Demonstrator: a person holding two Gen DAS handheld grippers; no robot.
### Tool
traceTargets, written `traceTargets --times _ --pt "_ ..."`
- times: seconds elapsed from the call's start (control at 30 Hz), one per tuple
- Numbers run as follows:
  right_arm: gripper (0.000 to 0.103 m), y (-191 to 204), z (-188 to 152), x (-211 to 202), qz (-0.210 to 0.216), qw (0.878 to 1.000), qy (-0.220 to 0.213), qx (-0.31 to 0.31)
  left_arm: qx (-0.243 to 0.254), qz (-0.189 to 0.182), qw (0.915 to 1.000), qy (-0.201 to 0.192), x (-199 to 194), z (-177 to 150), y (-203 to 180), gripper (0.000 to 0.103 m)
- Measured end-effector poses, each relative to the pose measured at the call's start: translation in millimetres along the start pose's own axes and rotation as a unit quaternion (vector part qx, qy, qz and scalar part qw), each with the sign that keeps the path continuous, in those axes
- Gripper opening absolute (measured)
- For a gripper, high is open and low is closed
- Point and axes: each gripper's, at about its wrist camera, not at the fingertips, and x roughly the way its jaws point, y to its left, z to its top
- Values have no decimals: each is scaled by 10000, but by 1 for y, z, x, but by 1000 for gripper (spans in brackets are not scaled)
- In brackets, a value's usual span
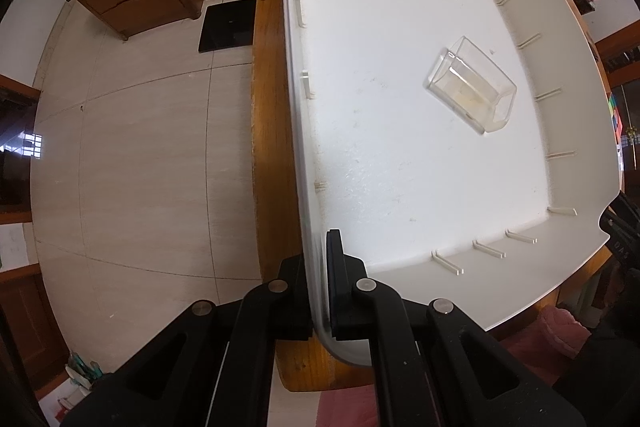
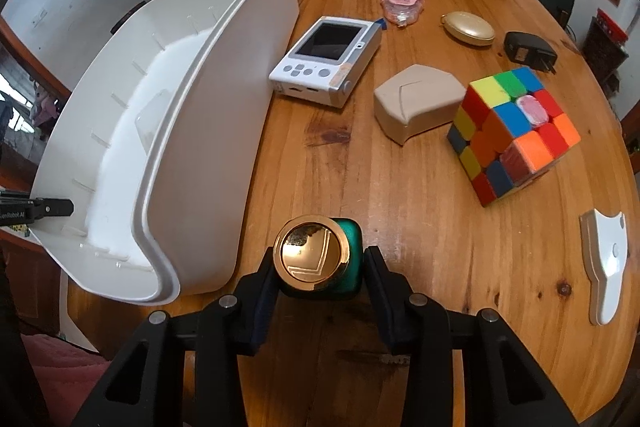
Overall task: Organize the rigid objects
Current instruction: 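Grasp the gold-lidded green jar with the right gripper, then place the green jar in the white tray and release it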
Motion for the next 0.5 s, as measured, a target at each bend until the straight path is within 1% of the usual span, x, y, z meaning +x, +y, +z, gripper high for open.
traceTargets --times 0.2,0.5 --pt "42 -4 2 -17 -27 9998 -187 53 26 -33 10000 -28 -1 -2 1 5" --pt "42 -9 19 -50 -145 9974 -692 110 84 -39 9999 -46 0 -2 -1 5"
